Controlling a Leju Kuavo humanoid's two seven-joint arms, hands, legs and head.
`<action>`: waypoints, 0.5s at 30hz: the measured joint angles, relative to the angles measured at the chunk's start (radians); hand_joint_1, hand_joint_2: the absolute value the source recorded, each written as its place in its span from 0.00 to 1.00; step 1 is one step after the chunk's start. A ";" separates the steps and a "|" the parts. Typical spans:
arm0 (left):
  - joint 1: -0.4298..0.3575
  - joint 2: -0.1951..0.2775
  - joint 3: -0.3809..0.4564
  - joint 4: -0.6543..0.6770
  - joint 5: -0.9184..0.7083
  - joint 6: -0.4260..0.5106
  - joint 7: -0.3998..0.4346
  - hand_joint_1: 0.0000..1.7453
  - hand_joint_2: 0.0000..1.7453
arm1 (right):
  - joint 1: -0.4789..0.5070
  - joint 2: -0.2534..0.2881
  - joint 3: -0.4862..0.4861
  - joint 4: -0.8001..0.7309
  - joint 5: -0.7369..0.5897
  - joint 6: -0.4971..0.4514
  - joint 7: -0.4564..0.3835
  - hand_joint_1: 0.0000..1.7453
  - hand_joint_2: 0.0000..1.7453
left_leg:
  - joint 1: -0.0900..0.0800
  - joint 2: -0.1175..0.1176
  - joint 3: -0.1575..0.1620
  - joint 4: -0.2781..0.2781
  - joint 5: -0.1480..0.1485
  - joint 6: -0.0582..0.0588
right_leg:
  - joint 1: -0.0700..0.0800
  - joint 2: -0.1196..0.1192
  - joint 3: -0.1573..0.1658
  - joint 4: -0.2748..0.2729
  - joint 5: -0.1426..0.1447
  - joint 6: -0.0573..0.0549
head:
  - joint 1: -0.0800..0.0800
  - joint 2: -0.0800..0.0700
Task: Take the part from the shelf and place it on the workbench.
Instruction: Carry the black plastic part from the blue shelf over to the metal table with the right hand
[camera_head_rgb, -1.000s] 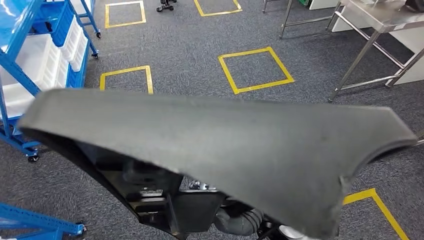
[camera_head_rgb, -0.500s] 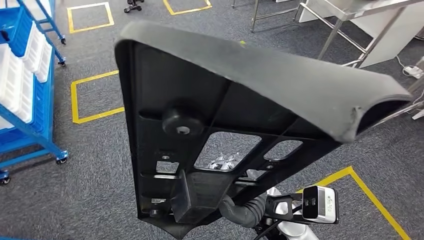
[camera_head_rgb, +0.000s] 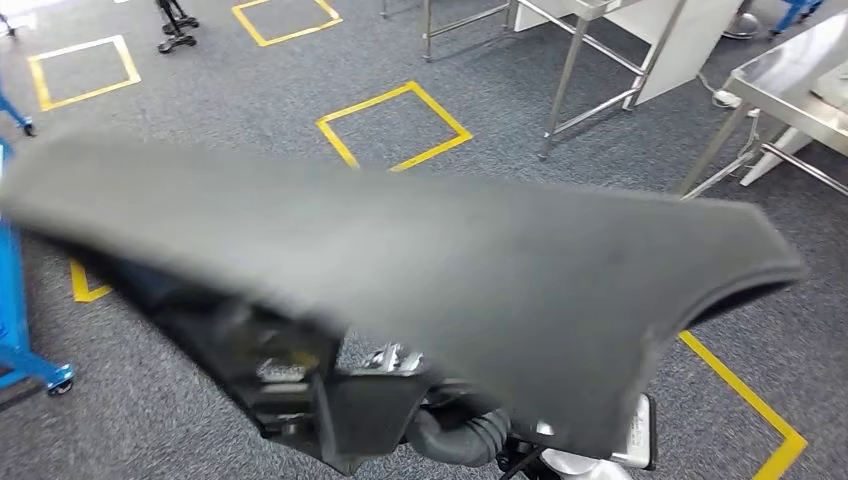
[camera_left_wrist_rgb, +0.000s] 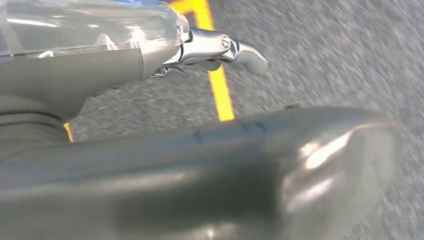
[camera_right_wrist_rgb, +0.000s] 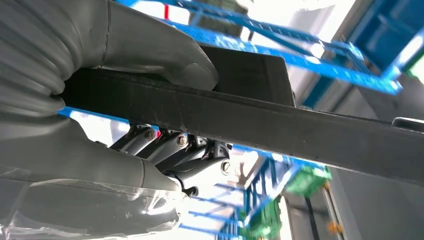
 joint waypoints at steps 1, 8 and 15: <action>-0.001 -0.001 0.000 0.000 -0.001 -0.007 0.000 0.00 0.00 | -0.014 0.000 0.012 0.007 -0.001 0.014 0.012 0.92 1.00 | -0.001 -0.011 0.011 -0.027 0.004 0.003 | 0.000 0.009 -0.004 0.003 -0.001 0.005 | 0.000 0.000; -0.007 -0.009 -0.001 0.000 -0.012 -0.028 0.000 0.00 0.00 | -0.084 -0.004 0.069 0.053 0.003 0.044 0.042 0.92 1.00 | 0.001 0.041 0.022 -0.048 0.007 0.040 | -0.001 -0.068 -0.079 0.146 -0.079 0.039 | 0.008 0.000; -0.004 -0.012 -0.001 0.000 -0.015 -0.036 0.000 0.00 0.00 | -0.104 -0.011 0.093 0.084 0.003 0.042 0.047 0.92 1.00 | -0.004 0.109 0.038 -0.047 -0.008 0.031 | -0.001 -0.134 -0.041 0.051 0.004 0.031 | 0.008 0.000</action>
